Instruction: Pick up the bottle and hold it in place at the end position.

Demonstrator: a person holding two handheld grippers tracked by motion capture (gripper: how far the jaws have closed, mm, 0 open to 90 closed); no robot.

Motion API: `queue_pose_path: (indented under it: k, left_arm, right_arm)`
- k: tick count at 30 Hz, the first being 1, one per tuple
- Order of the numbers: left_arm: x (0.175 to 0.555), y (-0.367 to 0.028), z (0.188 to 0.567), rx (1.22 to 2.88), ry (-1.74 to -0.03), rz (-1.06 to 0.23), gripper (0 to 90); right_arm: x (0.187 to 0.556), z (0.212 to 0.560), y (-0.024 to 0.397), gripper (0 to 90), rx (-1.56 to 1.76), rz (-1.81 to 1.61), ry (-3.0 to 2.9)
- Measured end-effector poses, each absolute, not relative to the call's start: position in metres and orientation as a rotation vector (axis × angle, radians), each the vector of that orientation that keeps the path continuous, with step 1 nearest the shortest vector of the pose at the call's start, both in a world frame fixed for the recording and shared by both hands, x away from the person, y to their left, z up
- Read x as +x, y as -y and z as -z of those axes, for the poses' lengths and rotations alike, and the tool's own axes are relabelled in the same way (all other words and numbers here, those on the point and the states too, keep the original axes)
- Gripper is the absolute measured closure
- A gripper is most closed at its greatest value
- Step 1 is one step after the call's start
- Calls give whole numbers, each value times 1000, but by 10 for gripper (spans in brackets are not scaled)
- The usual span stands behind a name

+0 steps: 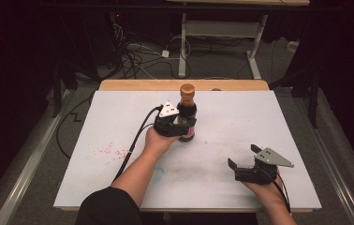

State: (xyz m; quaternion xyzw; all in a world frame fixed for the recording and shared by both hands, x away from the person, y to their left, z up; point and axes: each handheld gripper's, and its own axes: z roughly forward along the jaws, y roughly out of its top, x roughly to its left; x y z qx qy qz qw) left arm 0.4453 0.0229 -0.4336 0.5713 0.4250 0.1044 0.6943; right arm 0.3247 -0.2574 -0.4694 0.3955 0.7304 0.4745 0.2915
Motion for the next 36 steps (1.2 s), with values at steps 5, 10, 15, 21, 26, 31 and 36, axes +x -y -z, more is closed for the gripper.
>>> queue_pose_path:
  k: [5, 10, 15, 21, 26, 31, 36]
  left_arm:
    - [444, -24, 435, 1268, -937, -237, 284]
    - [443, -24, 437, 1253, -934, -241, 284]
    - [441, -24, 438, 1249, -935, -239, 287]
    - [441, -23, 438, 1247, -937, -240, 286]
    - [441, -23, 438, 1247, -937, -242, 286]
    - [441, -23, 438, 1244, -937, -240, 286]
    - [441, -23, 438, 1245, -937, -241, 286]
  right_arm:
    - [325, 470, 256, 2, 1052, -1266, -1951]
    - [325, 469, 255, 3, 1047, -1274, -1958]
    - [327, 468, 253, 12, 1058, -1292, -1982]
    - [333, 464, 246, 79, 1044, -1319, -1996]
    - [342, 461, 238, 143, 1043, -1334, -2016]
    - [351, 459, 231, 197, 1046, -1343, -2030]
    - [358, 456, 225, 299, 1034, -1339, -2047]
